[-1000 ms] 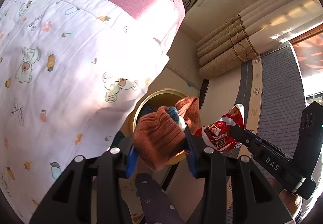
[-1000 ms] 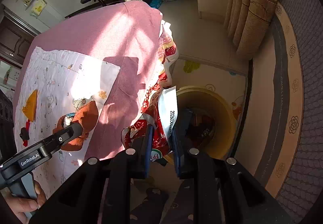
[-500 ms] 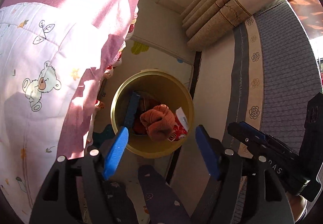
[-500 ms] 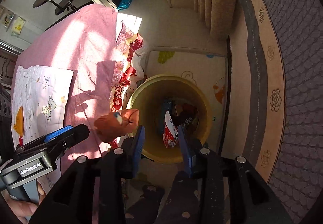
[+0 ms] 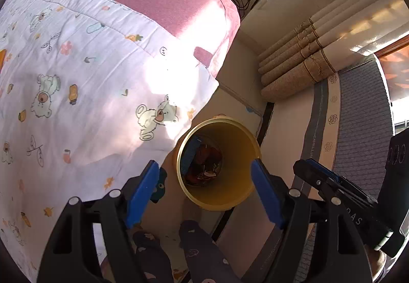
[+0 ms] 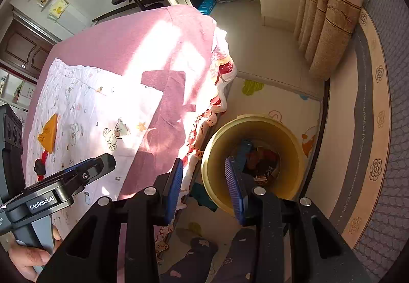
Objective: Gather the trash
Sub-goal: 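Move both open tools back over the orange bag and red tube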
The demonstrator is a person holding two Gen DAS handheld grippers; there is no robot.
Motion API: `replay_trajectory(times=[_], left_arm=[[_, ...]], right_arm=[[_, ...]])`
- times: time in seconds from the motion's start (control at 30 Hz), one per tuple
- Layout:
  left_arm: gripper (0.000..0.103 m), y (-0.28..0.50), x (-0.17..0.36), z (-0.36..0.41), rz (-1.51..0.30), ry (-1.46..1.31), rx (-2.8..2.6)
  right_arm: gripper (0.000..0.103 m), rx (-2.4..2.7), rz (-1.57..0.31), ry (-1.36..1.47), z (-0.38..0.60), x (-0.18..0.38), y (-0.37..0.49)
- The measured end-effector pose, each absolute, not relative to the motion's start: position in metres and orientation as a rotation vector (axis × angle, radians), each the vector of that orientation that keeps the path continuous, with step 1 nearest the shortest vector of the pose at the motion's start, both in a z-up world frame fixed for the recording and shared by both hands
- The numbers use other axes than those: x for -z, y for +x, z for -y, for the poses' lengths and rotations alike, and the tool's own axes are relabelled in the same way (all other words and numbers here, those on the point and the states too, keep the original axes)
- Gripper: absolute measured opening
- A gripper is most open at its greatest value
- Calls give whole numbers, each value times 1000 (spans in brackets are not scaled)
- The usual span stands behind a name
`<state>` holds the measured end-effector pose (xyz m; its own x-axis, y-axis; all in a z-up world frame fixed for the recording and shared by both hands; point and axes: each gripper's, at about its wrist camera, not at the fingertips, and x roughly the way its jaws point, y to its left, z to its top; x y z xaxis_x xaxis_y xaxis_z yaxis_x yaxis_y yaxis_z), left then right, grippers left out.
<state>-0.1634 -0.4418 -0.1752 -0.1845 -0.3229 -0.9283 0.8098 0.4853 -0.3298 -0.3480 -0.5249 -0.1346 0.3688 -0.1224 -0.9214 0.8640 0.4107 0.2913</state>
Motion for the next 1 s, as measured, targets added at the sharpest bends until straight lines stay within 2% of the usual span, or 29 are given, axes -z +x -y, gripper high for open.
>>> replay_trajectory(times=[0.47, 0.73, 1.0], left_arm=[[76, 11, 110, 286, -1317, 119, 742], [76, 72, 101, 207, -1299, 19, 608], [76, 114, 104, 171, -1304, -53, 521]], right_arm=[[34, 350, -1026, 629, 430, 85, -135], [35, 194, -1044, 533, 376, 79, -35], [35, 103, -1084, 456, 353, 85, 33]])
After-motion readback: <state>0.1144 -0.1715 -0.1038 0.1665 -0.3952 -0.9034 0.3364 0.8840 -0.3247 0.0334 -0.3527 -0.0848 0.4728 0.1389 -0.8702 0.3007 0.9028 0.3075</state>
